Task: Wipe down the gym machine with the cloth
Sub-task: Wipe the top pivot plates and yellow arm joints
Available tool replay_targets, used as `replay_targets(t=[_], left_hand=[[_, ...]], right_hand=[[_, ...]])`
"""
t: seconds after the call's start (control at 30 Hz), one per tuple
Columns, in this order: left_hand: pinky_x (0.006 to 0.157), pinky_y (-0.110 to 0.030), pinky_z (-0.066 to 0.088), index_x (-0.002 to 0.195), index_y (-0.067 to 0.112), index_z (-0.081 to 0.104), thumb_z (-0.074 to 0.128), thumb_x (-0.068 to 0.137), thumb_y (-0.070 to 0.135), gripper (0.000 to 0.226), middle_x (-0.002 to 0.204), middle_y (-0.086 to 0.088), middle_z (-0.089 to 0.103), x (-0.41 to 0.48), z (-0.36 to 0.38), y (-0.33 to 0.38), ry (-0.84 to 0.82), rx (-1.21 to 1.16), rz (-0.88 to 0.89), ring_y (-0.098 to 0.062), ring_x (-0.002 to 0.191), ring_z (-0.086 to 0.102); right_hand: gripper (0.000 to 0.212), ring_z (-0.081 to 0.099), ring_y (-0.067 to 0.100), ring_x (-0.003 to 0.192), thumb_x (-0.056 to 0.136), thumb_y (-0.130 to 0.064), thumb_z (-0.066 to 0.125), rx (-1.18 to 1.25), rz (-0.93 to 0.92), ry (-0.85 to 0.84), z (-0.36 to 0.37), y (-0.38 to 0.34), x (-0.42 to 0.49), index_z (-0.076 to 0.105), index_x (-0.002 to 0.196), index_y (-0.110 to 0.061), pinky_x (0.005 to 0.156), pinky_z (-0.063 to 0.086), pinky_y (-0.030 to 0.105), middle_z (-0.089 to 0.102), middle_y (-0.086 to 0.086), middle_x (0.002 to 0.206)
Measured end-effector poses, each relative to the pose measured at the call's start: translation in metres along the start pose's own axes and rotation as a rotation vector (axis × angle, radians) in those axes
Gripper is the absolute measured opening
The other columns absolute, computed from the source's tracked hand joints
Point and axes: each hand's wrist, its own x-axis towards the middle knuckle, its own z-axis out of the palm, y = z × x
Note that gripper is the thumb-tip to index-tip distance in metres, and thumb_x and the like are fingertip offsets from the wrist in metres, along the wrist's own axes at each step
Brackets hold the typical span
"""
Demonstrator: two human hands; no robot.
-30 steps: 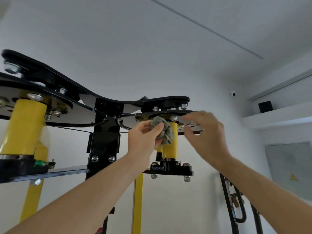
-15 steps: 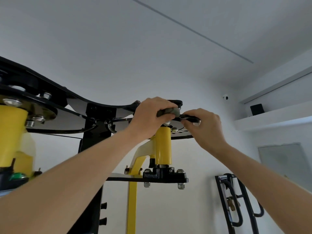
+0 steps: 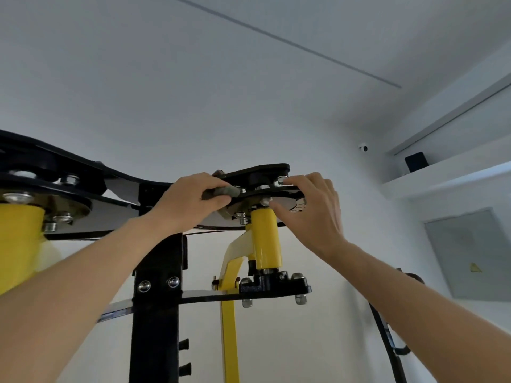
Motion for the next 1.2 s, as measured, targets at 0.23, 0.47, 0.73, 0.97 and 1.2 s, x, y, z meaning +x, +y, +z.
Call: replay_targets(t=[0.23,0.47,0.73,0.97,1.2], left_hand=[[0.080,-0.024,0.039,0.096,0.029,0.075,0.056,0.102,0.033,0.020,0.094,0.020,0.057,0.005,-0.036,-0.021,-0.135,0.057,-0.219,-0.001,0.086,0.055],[0.079,-0.026,0.045,0.112,0.031,0.076,0.061,0.100,0.034,0.019,0.098,0.009,0.072,0.017,-0.041,-0.022,-0.225,0.019,-0.276,-0.008,0.089,0.062],[0.090,-0.020,0.054,0.116,0.025,0.075,0.068,0.096,0.024,0.021,0.106,0.006,0.076,0.028,-0.022,0.010,-0.227,-0.267,-0.120,-0.009,0.101,0.070],[0.101,-0.039,0.051,0.102,0.028,0.075,0.060,0.101,0.028,0.015,0.102,-0.001,0.075,0.029,-0.031,0.002,-0.304,-0.069,-0.195,-0.018,0.100,0.068],[0.066,-0.027,0.043,0.102,0.025,0.072,0.059,0.101,0.038,0.018,0.083,0.005,0.066,0.021,-0.045,-0.016,-0.321,0.283,-0.318,-0.014,0.077,0.059]], right_hand=[[0.030,0.056,0.016,0.097,0.086,-0.030,0.072,-0.081,-0.222,-0.097,0.011,-0.016,0.011,0.068,0.116,-0.028,0.095,0.034,0.037,0.058,-0.010,0.105],[0.026,0.055,0.018,0.084,0.085,-0.025,0.075,-0.134,-0.214,0.042,0.025,-0.017,0.004,0.072,0.110,-0.025,0.091,0.030,0.036,0.054,-0.005,0.092],[0.026,0.055,0.020,0.083,0.085,-0.024,0.071,-0.138,-0.247,0.064,0.023,-0.014,0.003,0.072,0.111,-0.024,0.090,0.034,0.038,0.055,-0.004,0.091],[0.024,0.055,0.017,0.083,0.088,-0.022,0.071,-0.096,-0.226,0.064,0.023,-0.016,0.003,0.074,0.111,-0.024,0.093,0.034,0.037,0.056,-0.005,0.089],[0.022,0.055,0.017,0.082,0.086,-0.018,0.074,-0.042,-0.202,0.078,0.024,-0.017,0.003,0.076,0.108,-0.023,0.095,0.037,0.039,0.057,-0.006,0.086]])
